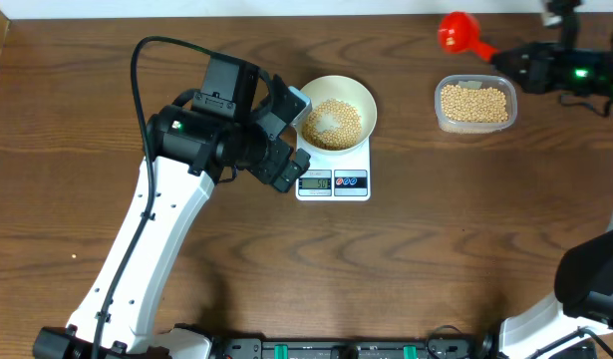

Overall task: Scoop item into bowl and weigh 50g on scale
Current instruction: 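Carry the empty red scoop right toward the soybean tub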

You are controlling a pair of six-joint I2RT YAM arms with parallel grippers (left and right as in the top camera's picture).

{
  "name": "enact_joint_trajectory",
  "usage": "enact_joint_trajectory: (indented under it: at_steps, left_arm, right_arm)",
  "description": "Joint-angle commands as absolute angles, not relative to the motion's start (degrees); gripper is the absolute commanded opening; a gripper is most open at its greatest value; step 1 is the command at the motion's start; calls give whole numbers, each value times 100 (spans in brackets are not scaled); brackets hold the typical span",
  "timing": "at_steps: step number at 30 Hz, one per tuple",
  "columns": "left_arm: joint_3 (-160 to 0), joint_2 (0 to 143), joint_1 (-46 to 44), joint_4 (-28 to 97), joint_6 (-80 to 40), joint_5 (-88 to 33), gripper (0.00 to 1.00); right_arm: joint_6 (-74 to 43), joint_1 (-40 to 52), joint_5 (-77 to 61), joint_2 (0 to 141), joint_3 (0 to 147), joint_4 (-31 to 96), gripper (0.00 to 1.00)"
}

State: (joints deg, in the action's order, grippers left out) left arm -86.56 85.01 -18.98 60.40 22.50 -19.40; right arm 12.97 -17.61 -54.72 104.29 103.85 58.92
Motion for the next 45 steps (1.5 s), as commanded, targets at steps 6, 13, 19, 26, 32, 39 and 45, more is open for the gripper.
enact_joint_trajectory:
  at_steps: [6, 13, 19, 26, 32, 39, 45]
  left_arm:
    - [-8755, 8541, -1905, 6060, 2241, -1992, 98]
    - [-8755, 8541, -1905, 6060, 2241, -1992, 98]
    - [-8755, 8541, -1905, 6060, 2241, -1992, 98]
    - [-8755, 8541, -1905, 6060, 2241, -1992, 98]
    - [-8755, 8541, -1905, 6060, 2241, -1992, 98]
    - [-8755, 8541, -1905, 6060, 2241, -1992, 98]
    - [-8755, 8541, -1905, 6060, 2241, -1992, 98]
  right_arm:
    - [447, -2364, -5457, 10335, 10490, 5892, 1]
    - [56, -2397, -5043, 10337, 10490, 5887, 1]
    - [-322, -2394, -4685, 10337, 10490, 5889, 1]
    - [-384, -2338, -4182, 10342, 10488, 5964, 1]
    - [-377, -2014, -3369, 10342, 10488, 5966, 1]
    - [-82, -1623, -2381, 10342, 10488, 6420, 1]
    - [298, -1481, -2045, 10342, 10488, 6840, 1]
